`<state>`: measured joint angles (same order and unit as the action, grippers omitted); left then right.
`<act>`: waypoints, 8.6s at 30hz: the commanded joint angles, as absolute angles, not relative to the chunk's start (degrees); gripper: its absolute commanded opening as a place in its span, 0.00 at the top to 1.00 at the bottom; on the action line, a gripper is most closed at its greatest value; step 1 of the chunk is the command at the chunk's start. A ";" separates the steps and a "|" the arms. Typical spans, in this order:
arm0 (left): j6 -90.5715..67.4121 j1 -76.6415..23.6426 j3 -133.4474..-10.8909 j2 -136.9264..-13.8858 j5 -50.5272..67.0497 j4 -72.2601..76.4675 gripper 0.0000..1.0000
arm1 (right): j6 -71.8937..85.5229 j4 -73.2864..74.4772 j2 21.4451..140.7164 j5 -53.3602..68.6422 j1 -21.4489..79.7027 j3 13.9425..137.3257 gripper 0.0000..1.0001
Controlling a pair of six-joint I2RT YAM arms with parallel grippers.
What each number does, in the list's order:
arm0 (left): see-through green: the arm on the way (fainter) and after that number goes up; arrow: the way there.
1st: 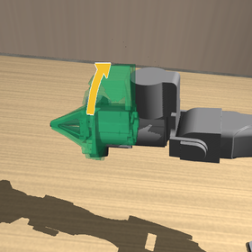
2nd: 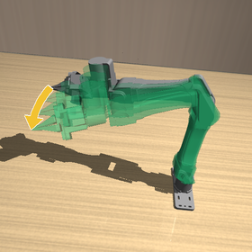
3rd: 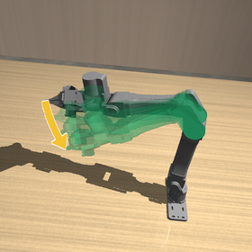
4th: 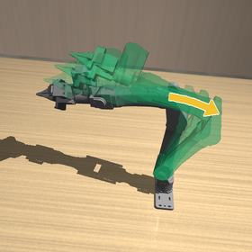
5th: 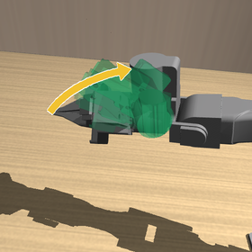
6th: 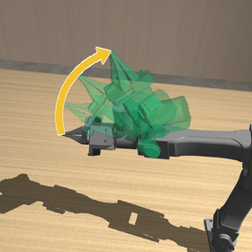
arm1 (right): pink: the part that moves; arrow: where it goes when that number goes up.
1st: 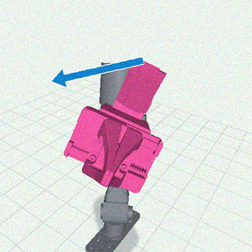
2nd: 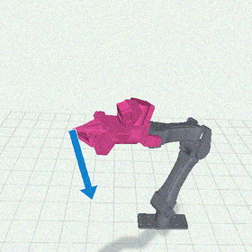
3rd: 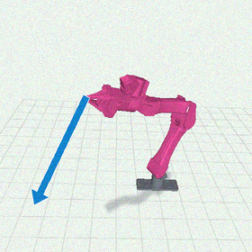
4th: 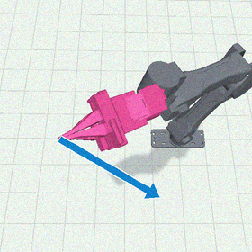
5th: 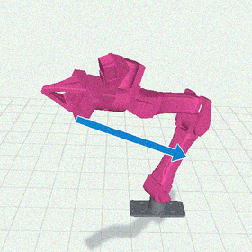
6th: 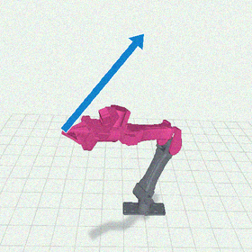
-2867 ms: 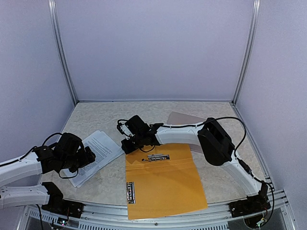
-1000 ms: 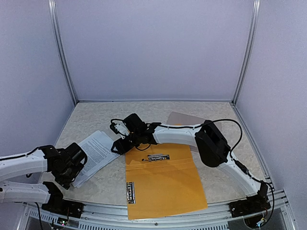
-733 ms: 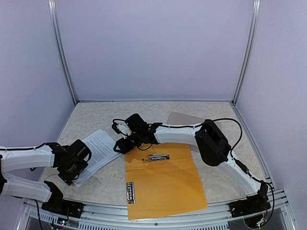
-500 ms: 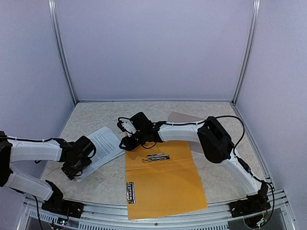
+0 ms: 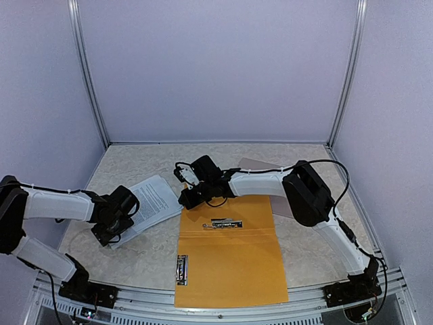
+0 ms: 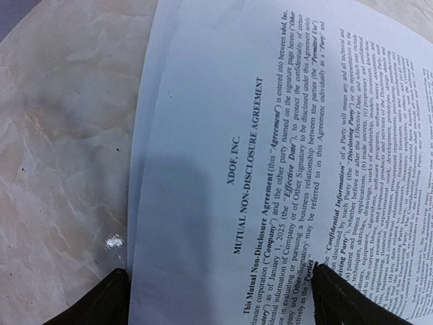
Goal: Put the files into the folder
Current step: Adjust the file at the center of the board, then pick up the file from the center of the board, then insert the file into the spring clip on the folder.
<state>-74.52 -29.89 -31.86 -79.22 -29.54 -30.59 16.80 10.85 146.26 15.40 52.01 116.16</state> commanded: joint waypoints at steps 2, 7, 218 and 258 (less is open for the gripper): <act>-73.50 -28.84 -30.99 -79.69 -20.65 -23.91 0.12 | 17.70 9.72 143.21 15.86 52.16 115.09 1.00; -71.67 -28.83 -32.14 -78.74 -21.36 -25.11 0.12 | 17.82 8.68 141.01 14.09 52.12 114.08 1.00; -49.43 -36.72 -66.57 -92.41 4.06 -6.87 1.00 | 12.29 8.02 90.41 -1.75 27.16 65.40 0.23; -62.57 -44.75 -57.02 -102.72 -6.59 -1.51 1.00 | 13.07 5.68 94.98 5.35 28.28 59.01 0.23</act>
